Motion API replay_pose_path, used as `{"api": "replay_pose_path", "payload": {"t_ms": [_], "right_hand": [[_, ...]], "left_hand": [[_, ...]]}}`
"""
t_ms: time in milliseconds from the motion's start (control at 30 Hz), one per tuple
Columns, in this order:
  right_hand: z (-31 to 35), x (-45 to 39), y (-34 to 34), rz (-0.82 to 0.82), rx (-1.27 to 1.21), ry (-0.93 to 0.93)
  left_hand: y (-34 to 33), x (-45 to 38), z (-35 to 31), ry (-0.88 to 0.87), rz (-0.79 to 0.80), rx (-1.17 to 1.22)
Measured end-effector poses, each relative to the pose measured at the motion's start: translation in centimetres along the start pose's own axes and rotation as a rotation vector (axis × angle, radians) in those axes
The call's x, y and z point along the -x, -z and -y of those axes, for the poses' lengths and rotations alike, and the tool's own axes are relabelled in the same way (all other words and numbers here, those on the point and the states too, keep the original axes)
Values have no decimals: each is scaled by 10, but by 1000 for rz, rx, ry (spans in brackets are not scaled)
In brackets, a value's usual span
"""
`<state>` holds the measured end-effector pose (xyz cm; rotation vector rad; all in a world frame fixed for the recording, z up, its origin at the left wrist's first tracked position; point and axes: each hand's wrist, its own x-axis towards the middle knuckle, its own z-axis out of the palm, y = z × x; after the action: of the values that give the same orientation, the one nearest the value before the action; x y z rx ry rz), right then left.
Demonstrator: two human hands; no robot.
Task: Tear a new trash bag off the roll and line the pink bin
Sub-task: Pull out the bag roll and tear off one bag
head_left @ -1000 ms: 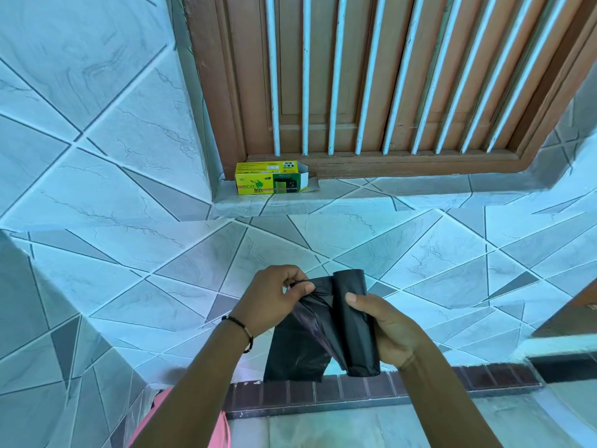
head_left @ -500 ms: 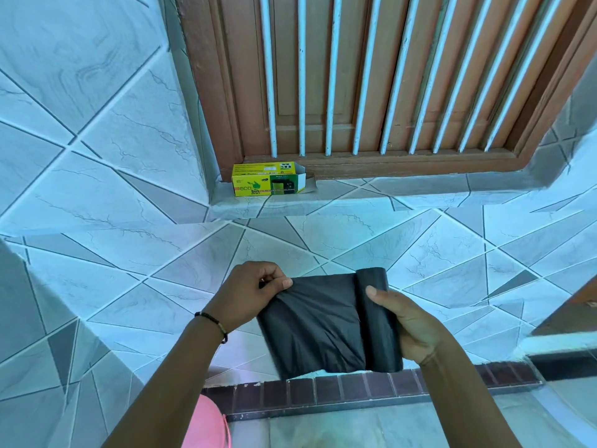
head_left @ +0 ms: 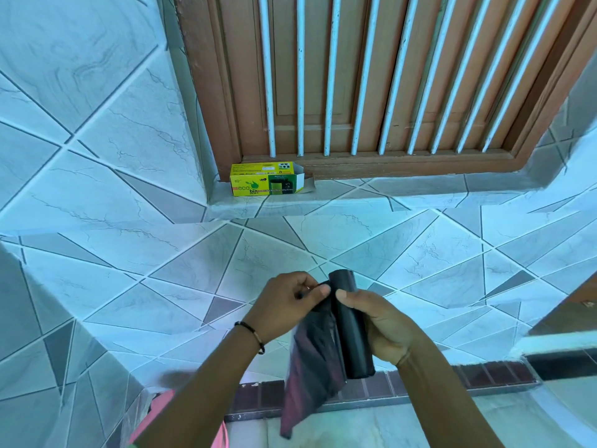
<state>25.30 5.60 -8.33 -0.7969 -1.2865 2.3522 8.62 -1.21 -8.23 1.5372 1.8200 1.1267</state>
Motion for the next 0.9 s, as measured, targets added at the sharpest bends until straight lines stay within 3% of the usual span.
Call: {"api": "replay_pose_path", "payload": {"t_ms": [167, 733, 900], "right_hand": [[1, 7, 6, 70, -158, -54], [9, 24, 41, -114, -132, 37], [6, 19, 30, -89, -129, 17]], "left_hand": [[2, -1, 1, -30, -23, -45], [52, 5, 13, -36, -49, -20], [42, 2, 11, 88, 26, 103]]}}
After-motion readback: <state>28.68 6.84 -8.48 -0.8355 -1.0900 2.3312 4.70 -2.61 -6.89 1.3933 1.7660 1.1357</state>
